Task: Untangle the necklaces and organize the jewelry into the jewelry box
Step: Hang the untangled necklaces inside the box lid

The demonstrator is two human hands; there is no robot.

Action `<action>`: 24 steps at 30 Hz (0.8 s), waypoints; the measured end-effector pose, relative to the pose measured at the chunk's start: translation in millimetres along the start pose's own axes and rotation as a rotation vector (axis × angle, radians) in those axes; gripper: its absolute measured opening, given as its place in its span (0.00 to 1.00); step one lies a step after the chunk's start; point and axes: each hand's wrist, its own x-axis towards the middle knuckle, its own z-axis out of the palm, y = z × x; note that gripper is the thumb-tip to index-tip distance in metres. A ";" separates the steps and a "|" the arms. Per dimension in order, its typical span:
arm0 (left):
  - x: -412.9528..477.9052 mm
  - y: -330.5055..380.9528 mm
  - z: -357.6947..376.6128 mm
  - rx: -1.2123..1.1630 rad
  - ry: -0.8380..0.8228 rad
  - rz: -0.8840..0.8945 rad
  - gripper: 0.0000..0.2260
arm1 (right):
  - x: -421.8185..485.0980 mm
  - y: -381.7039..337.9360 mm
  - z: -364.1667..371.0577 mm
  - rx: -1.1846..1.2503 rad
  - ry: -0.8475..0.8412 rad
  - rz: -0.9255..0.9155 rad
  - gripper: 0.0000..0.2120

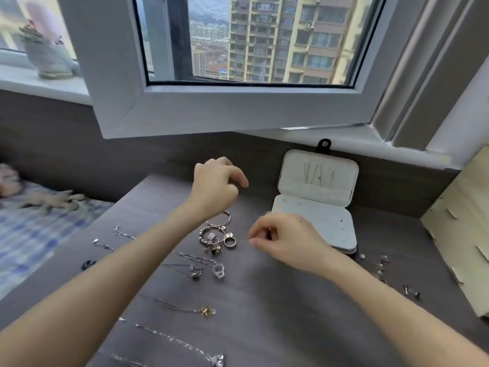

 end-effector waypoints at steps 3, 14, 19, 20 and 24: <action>-30.3 -15.1 -26.7 -0.026 -0.084 -0.076 0.21 | -7.2 -25.1 31.0 -0.029 -0.077 -0.069 0.08; -107.4 -45.0 -44.7 -0.256 -0.387 -0.192 0.16 | -3.5 -36.4 73.0 -0.415 0.072 -0.154 0.01; -107.7 -28.0 -42.5 -0.581 -0.410 -0.223 0.11 | 0.3 -54.7 39.6 -0.166 0.085 -0.054 0.12; -105.7 -25.4 -43.4 -0.628 -0.409 -0.226 0.09 | 2.0 -59.0 33.3 -0.136 0.086 -0.048 0.12; -99.4 -18.3 -47.9 -0.760 -0.398 -0.221 0.02 | 10.1 -70.8 9.2 -0.090 0.017 0.000 0.13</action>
